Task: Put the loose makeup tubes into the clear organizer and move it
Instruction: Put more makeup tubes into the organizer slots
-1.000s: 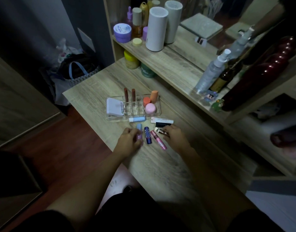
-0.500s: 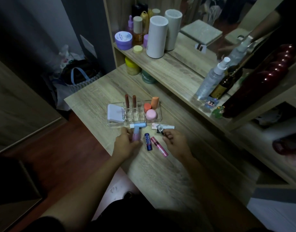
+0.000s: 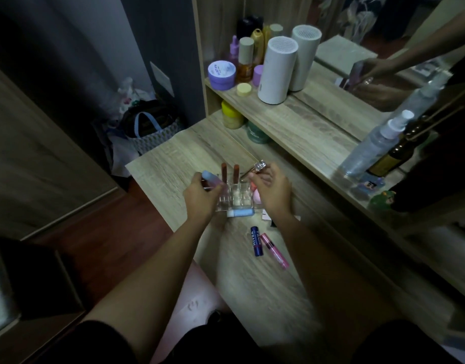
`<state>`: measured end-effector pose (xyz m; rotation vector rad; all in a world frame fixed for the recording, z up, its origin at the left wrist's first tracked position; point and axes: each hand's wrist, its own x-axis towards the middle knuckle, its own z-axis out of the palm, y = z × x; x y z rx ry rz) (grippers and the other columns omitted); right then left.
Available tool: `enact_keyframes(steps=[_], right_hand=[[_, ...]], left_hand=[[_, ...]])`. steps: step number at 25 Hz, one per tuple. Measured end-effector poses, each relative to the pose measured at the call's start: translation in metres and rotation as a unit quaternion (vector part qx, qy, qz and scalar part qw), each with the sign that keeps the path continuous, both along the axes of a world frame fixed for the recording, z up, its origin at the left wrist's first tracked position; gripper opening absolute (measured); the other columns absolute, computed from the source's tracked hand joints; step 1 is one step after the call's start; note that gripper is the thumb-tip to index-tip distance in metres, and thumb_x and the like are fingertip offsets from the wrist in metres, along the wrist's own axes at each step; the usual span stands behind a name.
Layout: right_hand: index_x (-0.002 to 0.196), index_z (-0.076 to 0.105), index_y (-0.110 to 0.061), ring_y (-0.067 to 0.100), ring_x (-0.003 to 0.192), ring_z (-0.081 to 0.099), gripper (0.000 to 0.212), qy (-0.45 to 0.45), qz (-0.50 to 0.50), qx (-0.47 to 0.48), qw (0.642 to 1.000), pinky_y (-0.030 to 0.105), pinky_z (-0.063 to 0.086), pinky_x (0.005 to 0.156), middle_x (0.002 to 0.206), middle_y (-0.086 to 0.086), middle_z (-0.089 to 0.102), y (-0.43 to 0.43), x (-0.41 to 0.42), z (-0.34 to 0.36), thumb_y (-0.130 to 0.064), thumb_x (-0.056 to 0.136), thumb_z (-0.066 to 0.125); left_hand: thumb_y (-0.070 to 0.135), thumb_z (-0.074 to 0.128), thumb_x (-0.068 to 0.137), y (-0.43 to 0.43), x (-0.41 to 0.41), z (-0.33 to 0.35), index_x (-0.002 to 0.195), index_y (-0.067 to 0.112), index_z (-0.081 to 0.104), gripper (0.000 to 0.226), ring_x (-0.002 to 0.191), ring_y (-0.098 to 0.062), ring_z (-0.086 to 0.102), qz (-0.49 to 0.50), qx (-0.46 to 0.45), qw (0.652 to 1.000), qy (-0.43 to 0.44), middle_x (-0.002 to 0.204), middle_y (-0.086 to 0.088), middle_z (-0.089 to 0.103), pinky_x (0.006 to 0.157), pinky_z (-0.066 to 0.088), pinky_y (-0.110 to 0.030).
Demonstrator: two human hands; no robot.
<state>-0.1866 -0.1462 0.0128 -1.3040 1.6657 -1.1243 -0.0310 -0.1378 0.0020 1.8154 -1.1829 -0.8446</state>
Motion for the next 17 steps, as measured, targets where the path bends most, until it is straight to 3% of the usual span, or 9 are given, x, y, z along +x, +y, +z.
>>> enact_keyframes(steps=[4, 8, 11, 17], right_hand=[[0.108, 0.058, -0.009, 0.006, 0.090, 0.065, 0.022, 0.006, 0.022, 0.020, 1.000, 0.014, 0.053, 0.075, 0.105, 0.006, 0.068, -0.010, 0.007, -0.018, -0.005, 0.087, 0.060], [0.104, 0.060, -0.014, -0.011, 0.078, 0.056, 0.020, 0.041, 0.039, 0.021, 0.998, 0.006, 0.048, 0.062, 0.096, -0.007, 0.061, -0.016, 0.009, -0.028, -0.006, 0.086, 0.062], [0.105, 0.060, -0.015, -0.016, 0.076, 0.052, 0.022, 0.062, 0.047, 0.034, 0.996, 0.000, 0.047, 0.055, 0.093, -0.011, 0.058, -0.019, 0.006, -0.037, -0.007, 0.085, 0.063], [0.113, 0.060, -0.011, -0.009, 0.079, 0.054, 0.028, 0.089, 0.065, 0.054, 0.992, -0.007, 0.042, 0.055, 0.108, 0.005, 0.068, -0.031, 0.002, -0.041, -0.006, 0.085, 0.063]], left_hand=[[0.017, 0.074, 0.077, -0.010, -0.003, -0.007, 0.095, 0.005, 0.058, 0.027, 0.082, -0.024, 0.067, -0.016, 0.003, 1.000, -0.012, 0.096, -0.015, 0.067, 0.075, 0.058, -0.039], [0.015, 0.070, 0.078, -0.011, -0.008, -0.006, 0.091, 0.004, 0.054, 0.024, 0.078, -0.025, 0.062, -0.049, 0.002, 0.994, -0.096, 0.096, -0.018, 0.063, 0.069, 0.055, -0.037], [0.011, 0.069, 0.078, -0.005, -0.010, -0.004, 0.089, 0.001, 0.053, 0.021, 0.069, -0.021, 0.054, -0.048, -0.010, 0.992, -0.119, 0.092, -0.019, 0.060, 0.060, 0.044, -0.030], [0.008, 0.065, 0.080, -0.009, -0.019, 0.004, 0.095, -0.002, 0.054, 0.021, 0.078, -0.028, 0.059, -0.028, 0.021, 0.989, -0.143, 0.095, -0.019, 0.060, 0.064, 0.047, -0.034]])
